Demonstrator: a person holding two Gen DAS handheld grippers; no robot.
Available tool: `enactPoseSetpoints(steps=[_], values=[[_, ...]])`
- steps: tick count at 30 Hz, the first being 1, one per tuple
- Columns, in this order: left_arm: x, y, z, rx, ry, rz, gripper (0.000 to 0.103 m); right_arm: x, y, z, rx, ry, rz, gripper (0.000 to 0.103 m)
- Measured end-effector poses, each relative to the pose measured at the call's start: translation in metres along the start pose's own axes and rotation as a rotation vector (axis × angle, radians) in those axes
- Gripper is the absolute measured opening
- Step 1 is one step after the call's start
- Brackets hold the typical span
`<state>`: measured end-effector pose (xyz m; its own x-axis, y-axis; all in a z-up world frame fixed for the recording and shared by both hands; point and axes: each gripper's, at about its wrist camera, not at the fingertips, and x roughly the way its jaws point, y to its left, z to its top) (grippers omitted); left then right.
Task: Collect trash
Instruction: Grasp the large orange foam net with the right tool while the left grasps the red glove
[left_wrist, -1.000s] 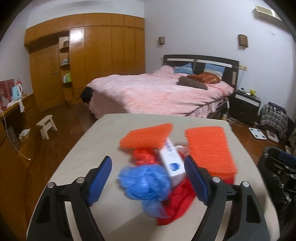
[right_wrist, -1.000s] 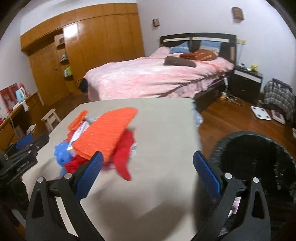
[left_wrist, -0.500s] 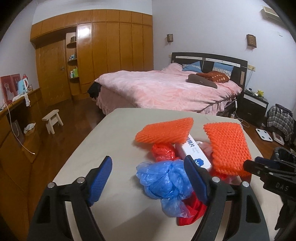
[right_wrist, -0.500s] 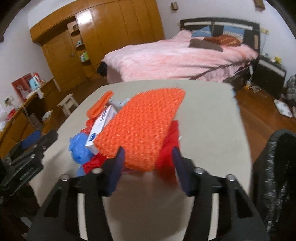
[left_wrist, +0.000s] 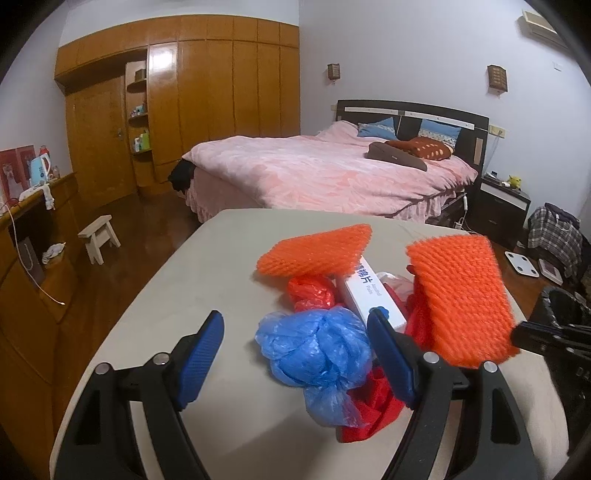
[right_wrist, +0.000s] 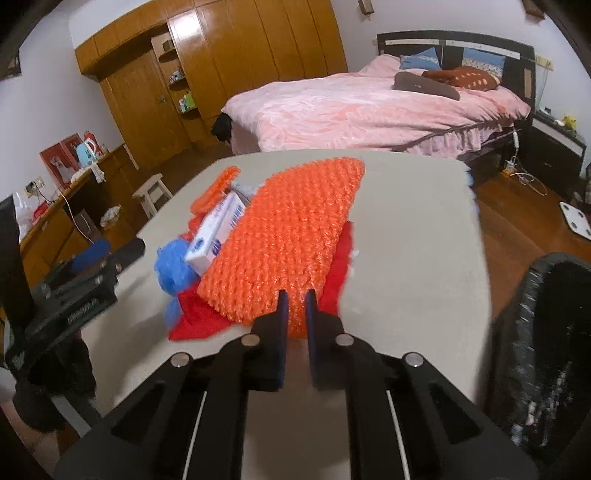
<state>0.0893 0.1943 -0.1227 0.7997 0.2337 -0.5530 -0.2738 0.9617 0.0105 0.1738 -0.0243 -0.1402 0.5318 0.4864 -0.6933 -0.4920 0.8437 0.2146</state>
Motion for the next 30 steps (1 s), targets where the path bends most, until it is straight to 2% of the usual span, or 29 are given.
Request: enactPoseSetpoints(steps=[6, 9, 10, 12, 14, 16, 17, 19, 20, 27, 30], values=[[0.000, -0.007, -0.002, 0.012, 0.003, -0.011, 0.078, -0.008, -0.026, -0.020, -0.014, 0.058, -0.110, 0.007], [0.000, -0.009, -0.004, 0.014, 0.005, -0.013, 0.078, -0.007, -0.036, -0.024, 0.014, 0.069, -0.153, 0.015], [0.001, -0.009, -0.005, 0.016, 0.007, -0.012, 0.078, -0.008, -0.038, -0.025, 0.026, 0.063, -0.156, 0.028], [0.001, -0.009, -0.006, 0.016, 0.010, -0.014, 0.078, -0.009, -0.039, -0.025, 0.043, 0.037, -0.154, 0.044], [0.000, -0.009, -0.006, 0.020, 0.010, -0.014, 0.078, -0.008, -0.040, -0.024, 0.054, 0.016, -0.142, 0.054], [0.001, -0.009, -0.007, 0.020, 0.013, -0.013, 0.078, -0.004, -0.039, -0.021, 0.063, 0.006, -0.131, 0.070], [0.001, -0.009, -0.007, 0.020, 0.014, -0.012, 0.078, -0.003, -0.039, -0.020, 0.063, 0.007, -0.133, 0.072], [0.001, -0.008, -0.008, 0.018, 0.014, -0.010, 0.078, 0.003, -0.036, -0.018, 0.069, 0.012, -0.121, 0.085], [0.001, -0.008, -0.008, 0.019, 0.012, -0.009, 0.078, 0.004, -0.034, -0.017, 0.073, 0.010, -0.121, 0.088], [0.004, -0.006, -0.010, 0.019, 0.018, -0.005, 0.078, 0.033, -0.026, -0.013, 0.053, 0.048, -0.143, 0.088], [0.004, -0.005, -0.010, 0.021, 0.021, -0.005, 0.078, 0.042, -0.026, -0.017, 0.041, 0.073, -0.134, 0.070]])
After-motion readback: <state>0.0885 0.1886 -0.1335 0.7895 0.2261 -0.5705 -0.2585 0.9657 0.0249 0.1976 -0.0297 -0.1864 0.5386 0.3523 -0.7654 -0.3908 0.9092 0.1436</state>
